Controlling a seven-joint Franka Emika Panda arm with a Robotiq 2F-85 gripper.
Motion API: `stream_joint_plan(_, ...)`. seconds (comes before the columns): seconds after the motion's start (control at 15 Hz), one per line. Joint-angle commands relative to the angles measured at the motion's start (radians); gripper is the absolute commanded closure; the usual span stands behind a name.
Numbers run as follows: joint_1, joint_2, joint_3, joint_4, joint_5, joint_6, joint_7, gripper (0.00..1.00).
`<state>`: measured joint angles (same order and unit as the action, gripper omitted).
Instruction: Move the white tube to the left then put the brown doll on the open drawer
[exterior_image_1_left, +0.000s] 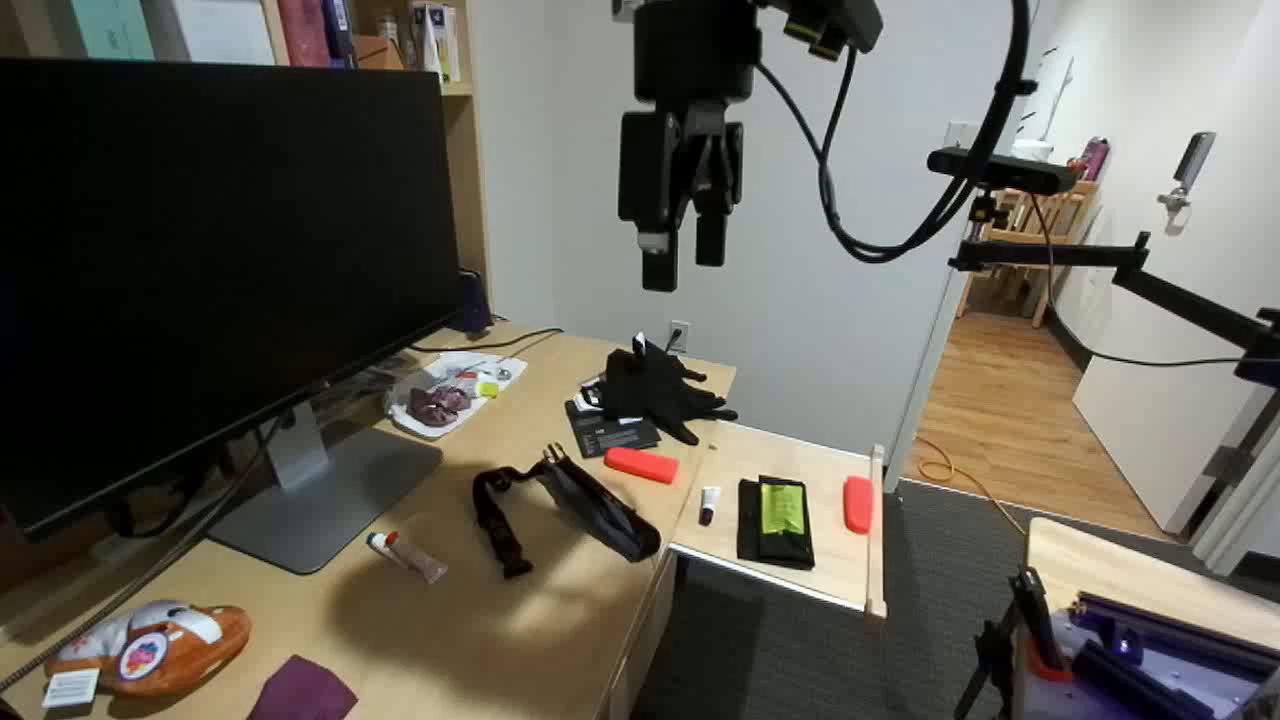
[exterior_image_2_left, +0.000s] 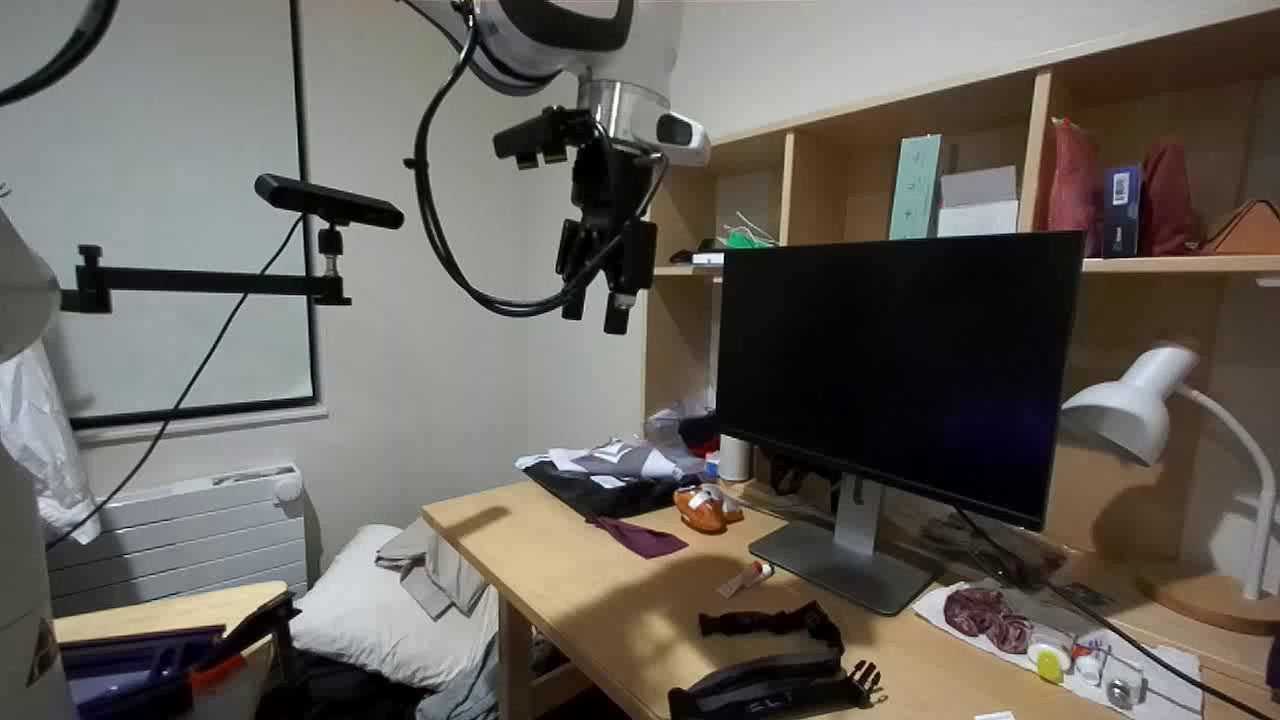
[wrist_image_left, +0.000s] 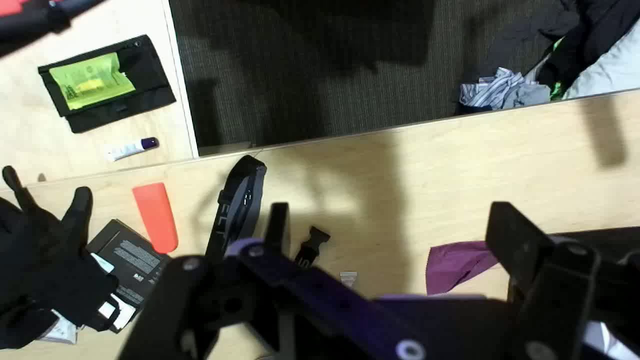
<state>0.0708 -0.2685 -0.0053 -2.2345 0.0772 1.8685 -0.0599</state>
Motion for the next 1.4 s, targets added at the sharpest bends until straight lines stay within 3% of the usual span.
stream_joint_plan(0.0, -0.011, 0.0, 0.01, 0.002, 0.003, -0.002, -0.002, 0.0)
stream_joint_plan(0.4, -0.027, 0.123, 0.011, 0.047, -0.004, 0.109, 0.055, 0.0)
stream_joint_plan(0.73, -0.029, 0.296, 0.019, 0.059, -0.099, 0.395, 0.088, 0.0)
stream_joint_plan(0.87, -0.024, 0.369, 0.017, 0.082, -0.148, 0.452, 0.081, 0.0)
stream_joint_plan(1.27, 0.006, 0.559, 0.006, 0.192, -0.282, 0.517, 0.118, 0.0)
stream_joint_plan(1.33, -0.008, 0.505, 0.014, 0.139, -0.24, 0.508, 0.074, 0.0)
